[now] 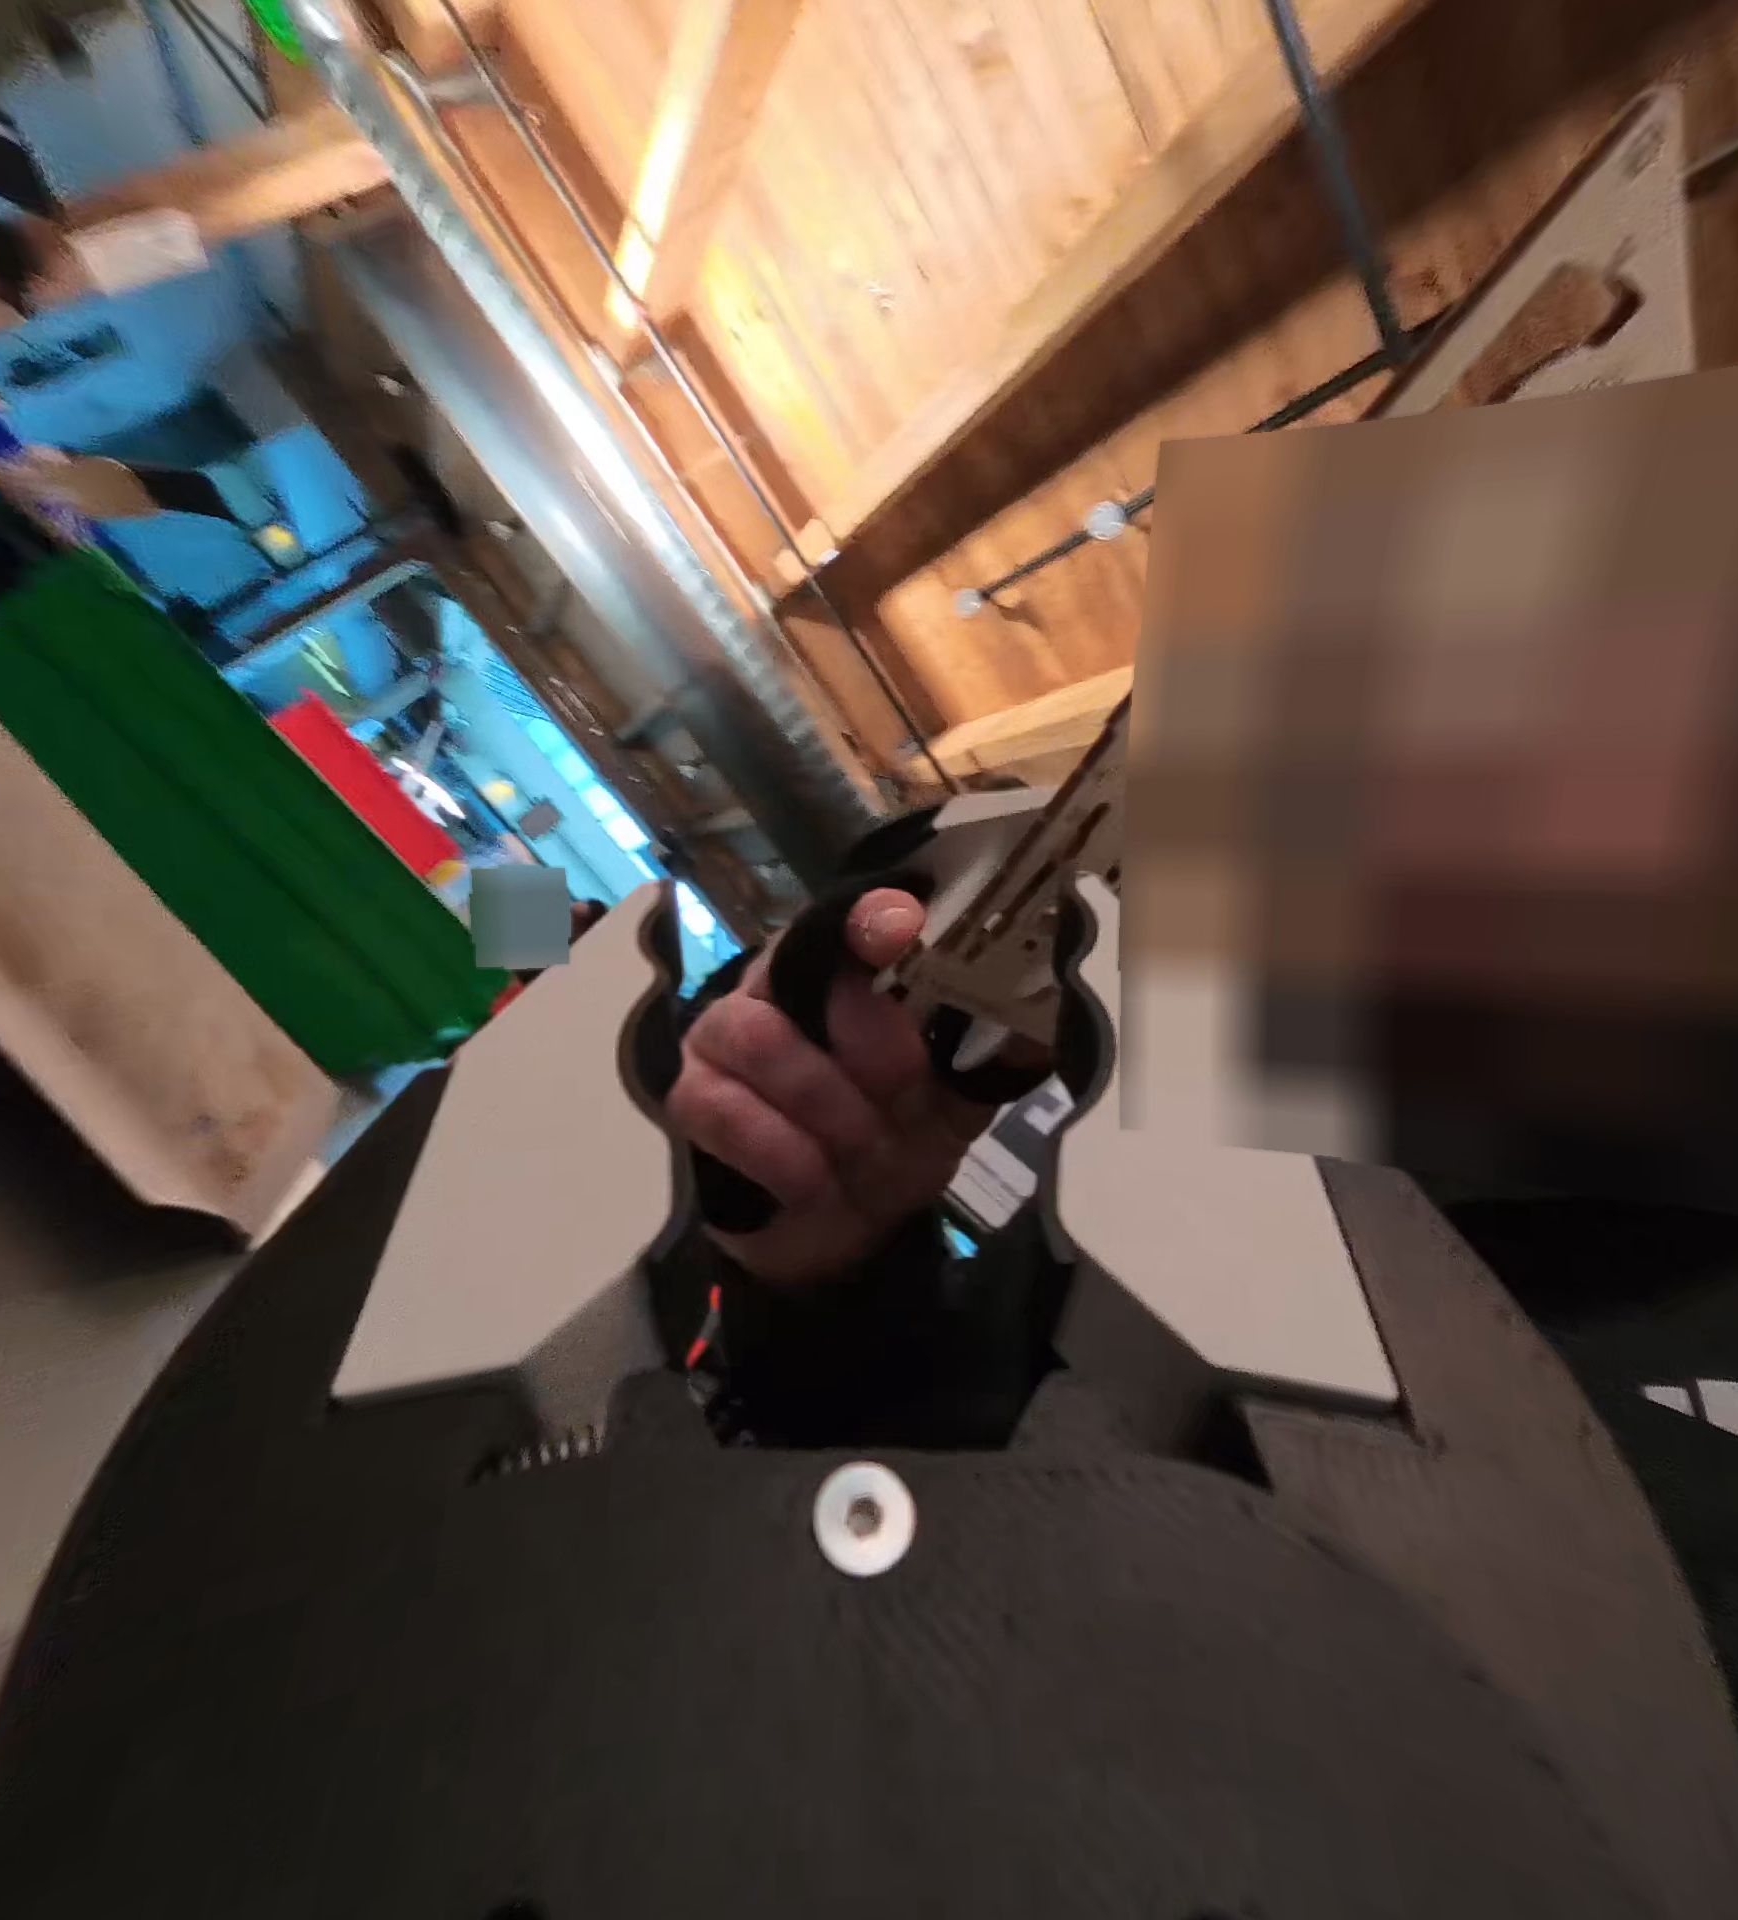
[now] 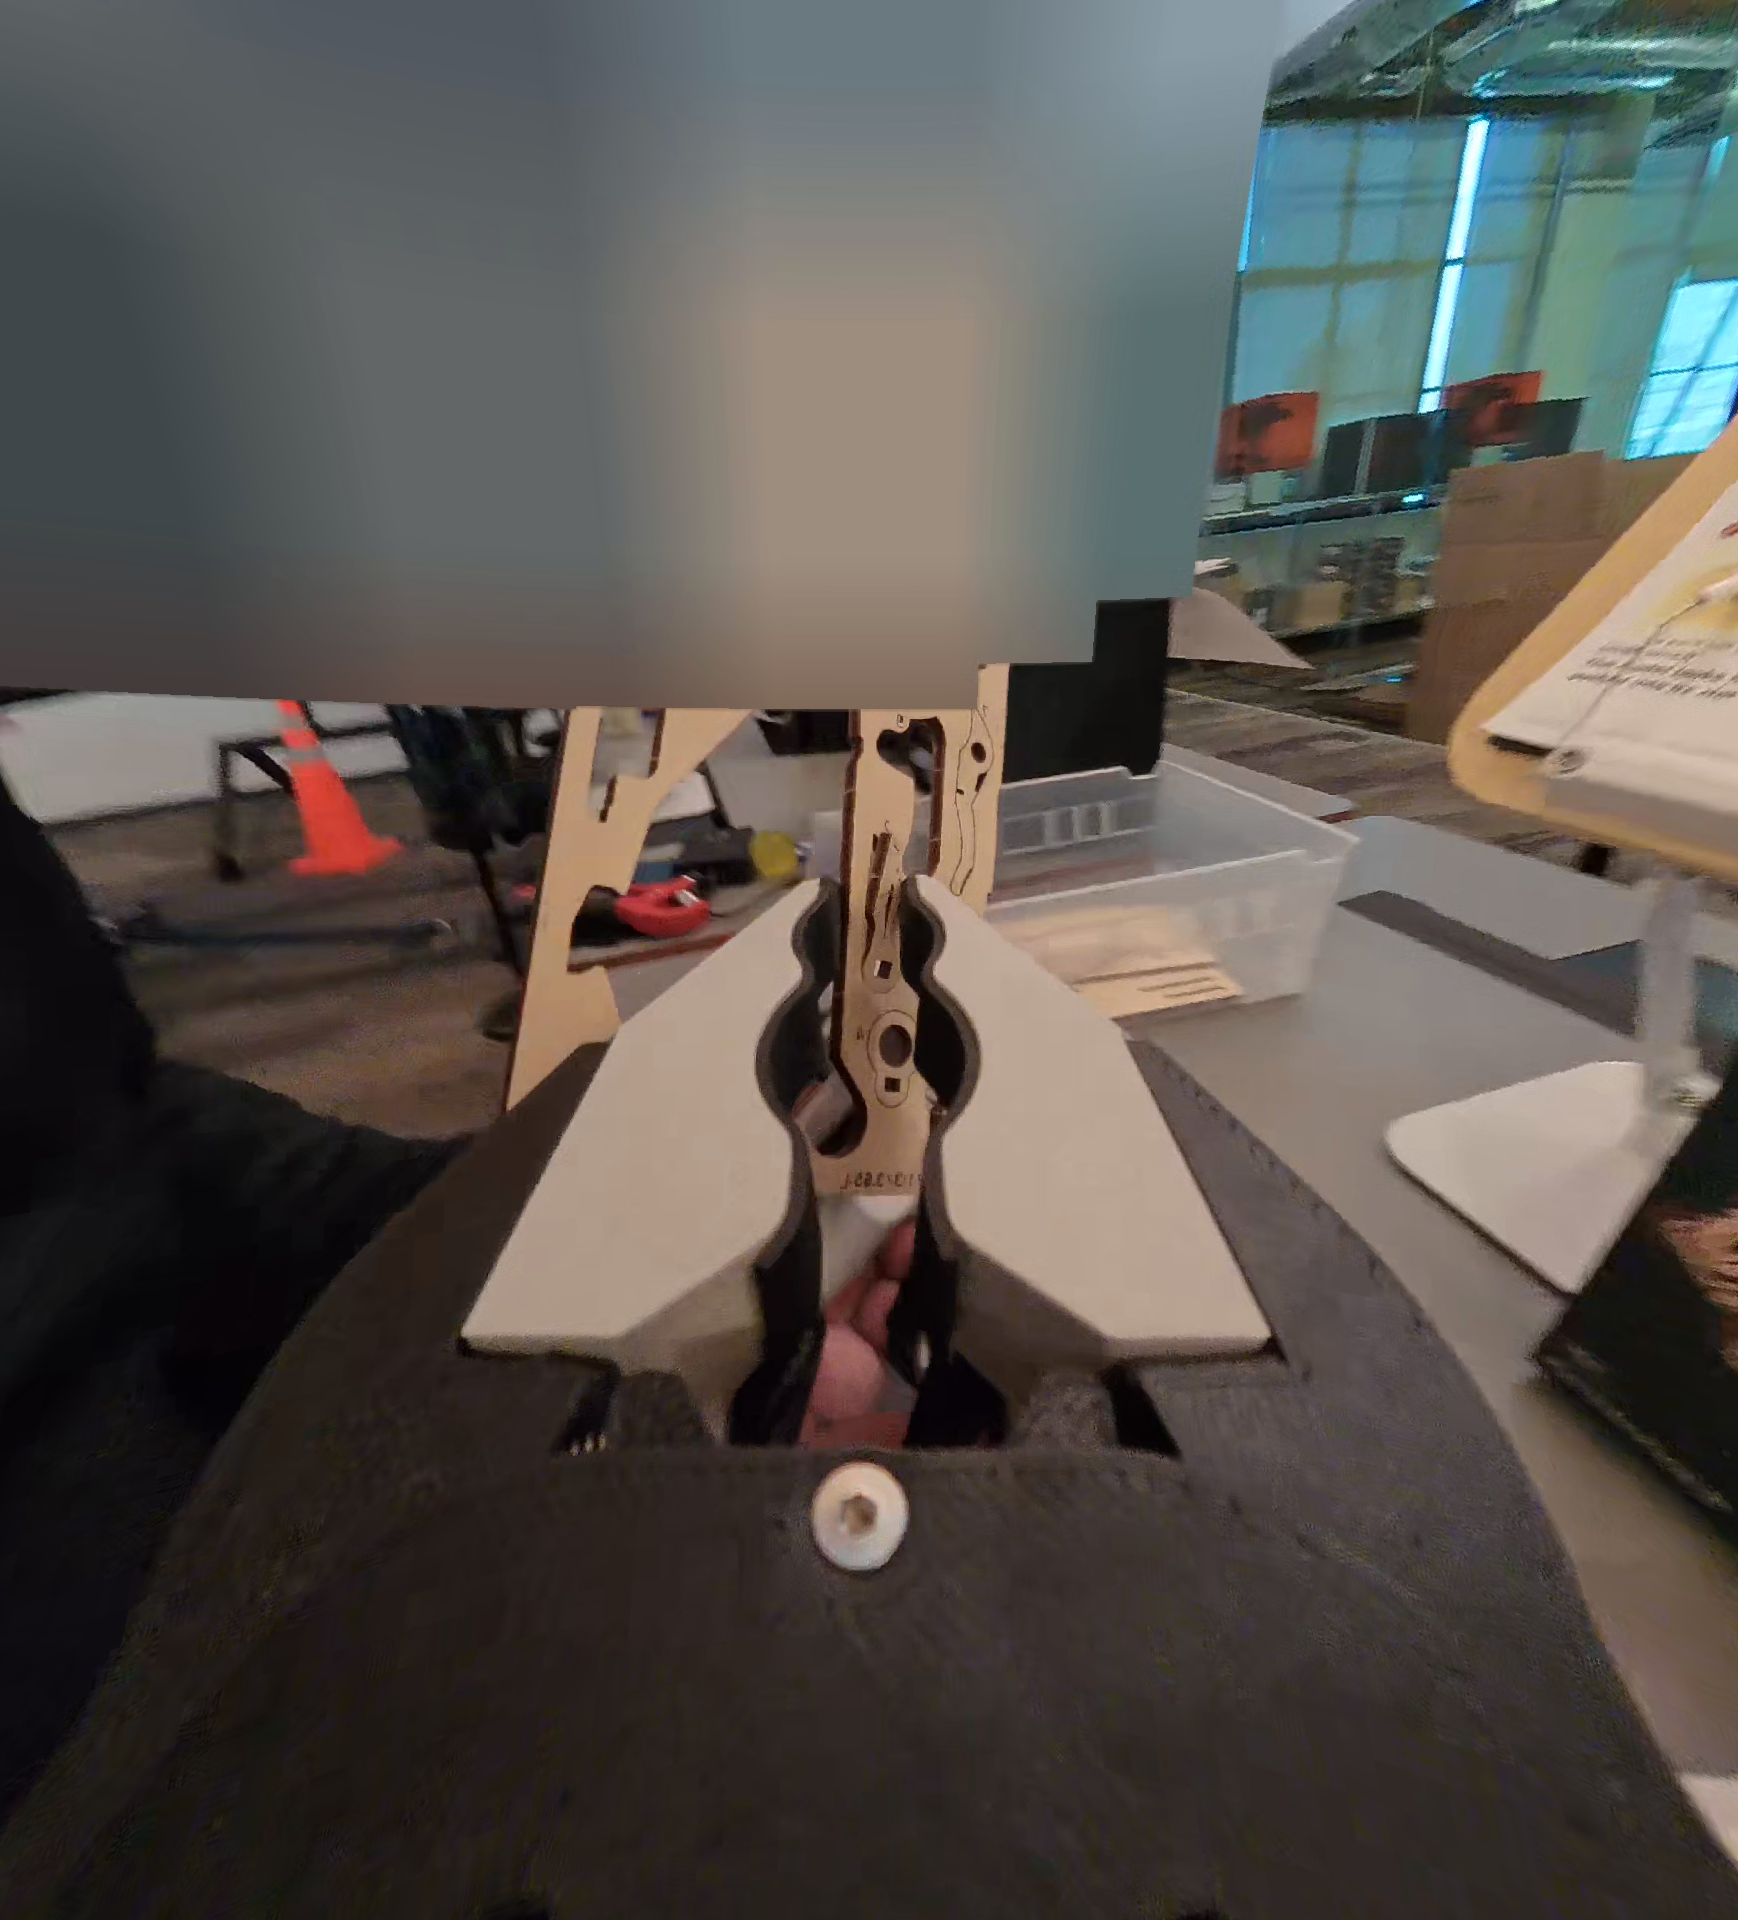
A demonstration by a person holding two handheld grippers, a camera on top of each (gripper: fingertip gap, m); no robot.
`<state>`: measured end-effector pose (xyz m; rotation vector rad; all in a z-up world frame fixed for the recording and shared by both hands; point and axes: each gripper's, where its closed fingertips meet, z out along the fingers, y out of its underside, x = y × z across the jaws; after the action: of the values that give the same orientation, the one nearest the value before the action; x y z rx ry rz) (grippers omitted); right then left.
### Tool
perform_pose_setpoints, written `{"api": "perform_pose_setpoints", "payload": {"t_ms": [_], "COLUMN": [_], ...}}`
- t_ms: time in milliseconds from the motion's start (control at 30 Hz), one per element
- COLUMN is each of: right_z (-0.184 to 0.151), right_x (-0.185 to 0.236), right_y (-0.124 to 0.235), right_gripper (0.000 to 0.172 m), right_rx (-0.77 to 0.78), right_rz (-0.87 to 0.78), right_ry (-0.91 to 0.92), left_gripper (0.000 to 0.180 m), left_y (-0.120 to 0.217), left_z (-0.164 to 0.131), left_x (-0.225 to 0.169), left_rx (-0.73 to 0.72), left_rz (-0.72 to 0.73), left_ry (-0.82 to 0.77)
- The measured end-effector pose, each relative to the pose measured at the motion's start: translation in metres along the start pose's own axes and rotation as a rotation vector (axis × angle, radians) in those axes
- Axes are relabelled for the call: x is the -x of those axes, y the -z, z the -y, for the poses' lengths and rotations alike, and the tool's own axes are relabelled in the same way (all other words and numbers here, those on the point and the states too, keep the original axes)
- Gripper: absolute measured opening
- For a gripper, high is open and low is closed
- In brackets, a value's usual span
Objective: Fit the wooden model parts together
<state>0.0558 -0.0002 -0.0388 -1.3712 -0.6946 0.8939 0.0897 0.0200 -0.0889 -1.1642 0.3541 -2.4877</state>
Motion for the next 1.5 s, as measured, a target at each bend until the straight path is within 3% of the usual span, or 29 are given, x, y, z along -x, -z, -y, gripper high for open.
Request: {"api": "perform_pose_setpoints", "payload": {"t_ms": [33, 167, 300, 400, 433, 500, 700, 800, 900, 1000, 1200, 1500], "right_z": [-0.001, -0.011, -0.019, -0.026, -0.028, -0.029, -0.021, -0.012, -0.021, -0.032, -0.034, -0.038], "right_x": [0.000, -0.002, 0.000, 0.004, 0.006, 0.006, 0.012, 0.010, 0.013, 0.015, 0.021, 0.019], "right_y": [0.001, 0.001, -0.001, -0.005, -0.007, -0.009, -0.009, -0.005, -0.008, -0.012, -0.013, -0.019], "right_gripper": [0.009, 0.008, 0.008, 0.008, 0.008, 0.009, 0.013, 0.014, 0.010, 0.009, 0.000, 0.000], "right_rx": [0.029, 0.153, 0.206, 0.239, 0.248, 0.247, 0.188, 0.134, 0.191, 0.268, 0.261, 0.229], "right_rz": [-0.017, -0.058, -0.048, -0.042, -0.042, -0.054, 0.022, 0.118, 0.188, 0.210, 0.269, 0.148], "right_ry": [0.049, 0.188, 0.199, 0.200, 0.201, 0.179, 0.027, -0.142, -0.202, -0.198, -0.290, -0.204], "left_gripper": [0.070, 0.095, 0.101, 0.076, 0.075, 0.043, 0.042, 0.042, 0.042, 0.042, 0.041, 0.040], "left_y": [0.005, 0.008, -0.006, -0.012, -0.012, -0.012, -0.009, -0.009, -0.012, -0.012, -0.012, -0.009], "left_z": [0.004, 0.014, 0.019, 0.023, 0.026, 0.026, 0.029, 0.023, 0.015, 0.010, 0.001, 0.007], "left_x": [-0.003, -0.016, -0.035, -0.042, -0.044, -0.049, -0.054, -0.055, -0.051, -0.048, -0.047, -0.047], "left_rx": [0.005, 0.092, 0.161, 0.132, 0.108, 0.091, 0.066, 0.127, 0.189, 0.246, 0.325, 0.265], "left_rz": [0.021, 0.184, 0.271, 0.282, 0.272, 0.227, 0.168, 0.127, 0.128, 0.140, 0.147, 0.149], "left_ry": [-0.041, -0.293, -0.541, -0.624, -0.629, -0.594, -0.490, -0.432, -0.423, -0.412, -0.416, -0.417]}}
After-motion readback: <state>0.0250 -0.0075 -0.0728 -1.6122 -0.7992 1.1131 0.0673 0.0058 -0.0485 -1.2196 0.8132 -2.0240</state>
